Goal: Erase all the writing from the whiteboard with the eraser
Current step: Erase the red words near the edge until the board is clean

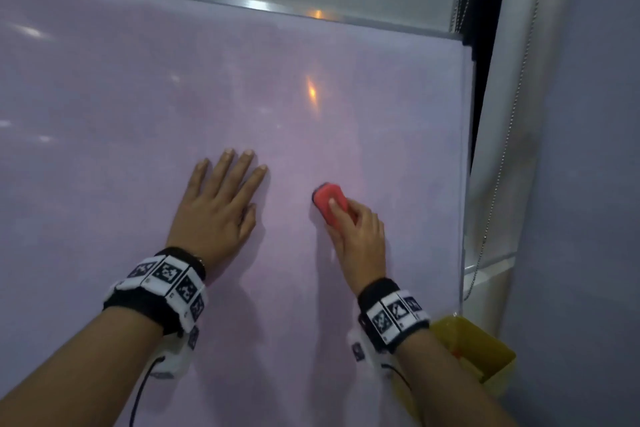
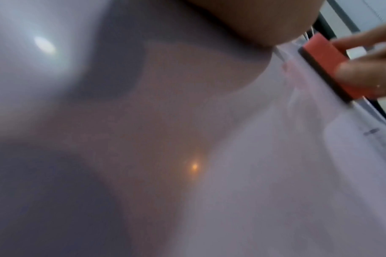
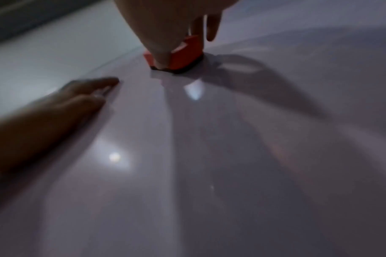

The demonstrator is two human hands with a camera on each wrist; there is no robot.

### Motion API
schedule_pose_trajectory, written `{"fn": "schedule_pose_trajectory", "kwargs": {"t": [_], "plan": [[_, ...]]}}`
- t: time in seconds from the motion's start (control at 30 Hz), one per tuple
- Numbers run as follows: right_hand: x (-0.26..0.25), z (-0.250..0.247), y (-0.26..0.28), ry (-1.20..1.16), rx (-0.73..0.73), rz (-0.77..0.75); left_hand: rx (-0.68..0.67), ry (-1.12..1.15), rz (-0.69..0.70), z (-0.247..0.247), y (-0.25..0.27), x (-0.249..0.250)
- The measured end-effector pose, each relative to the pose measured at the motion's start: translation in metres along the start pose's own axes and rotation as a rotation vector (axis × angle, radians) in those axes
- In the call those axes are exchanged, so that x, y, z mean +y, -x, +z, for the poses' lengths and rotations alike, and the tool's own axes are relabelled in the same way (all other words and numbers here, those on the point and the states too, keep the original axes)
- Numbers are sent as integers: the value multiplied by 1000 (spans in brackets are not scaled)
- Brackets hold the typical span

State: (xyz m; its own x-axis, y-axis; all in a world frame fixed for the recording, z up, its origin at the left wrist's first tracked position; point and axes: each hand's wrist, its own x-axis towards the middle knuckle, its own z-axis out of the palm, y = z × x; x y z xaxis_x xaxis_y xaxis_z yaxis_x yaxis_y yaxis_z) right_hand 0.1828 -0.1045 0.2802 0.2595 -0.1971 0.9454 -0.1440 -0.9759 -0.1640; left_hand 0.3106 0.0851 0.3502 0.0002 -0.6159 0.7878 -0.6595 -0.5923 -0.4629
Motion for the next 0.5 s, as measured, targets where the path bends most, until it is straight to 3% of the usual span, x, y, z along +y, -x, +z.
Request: {"fn": "schedule_pose_trajectory", "kwargs": {"t": [0.07, 0.2, 0.27, 0.33, 0.4, 0.43, 0.5], "plan": [[35, -9, 2, -1, -12, 53, 36, -17, 25, -4, 22, -28], [74, -26, -55, -91, 117, 630, 38, -41, -81, -57, 61, -84], [58, -28, -95, -128, 187, 682, 61, -245, -187, -41, 94, -125], [18, -17, -123, -151, 204, 551, -127, -270, -301, 16, 159, -181], [-47, 4, -134, -155, 196, 318, -198, -112, -291, 20, 190, -218], [-82, 13, -130, -181, 192, 183, -217, -143, -320, 8, 182, -209], [-136, 27, -100, -162, 120, -115, -58, -132, -377, -49, 129, -164]]}}
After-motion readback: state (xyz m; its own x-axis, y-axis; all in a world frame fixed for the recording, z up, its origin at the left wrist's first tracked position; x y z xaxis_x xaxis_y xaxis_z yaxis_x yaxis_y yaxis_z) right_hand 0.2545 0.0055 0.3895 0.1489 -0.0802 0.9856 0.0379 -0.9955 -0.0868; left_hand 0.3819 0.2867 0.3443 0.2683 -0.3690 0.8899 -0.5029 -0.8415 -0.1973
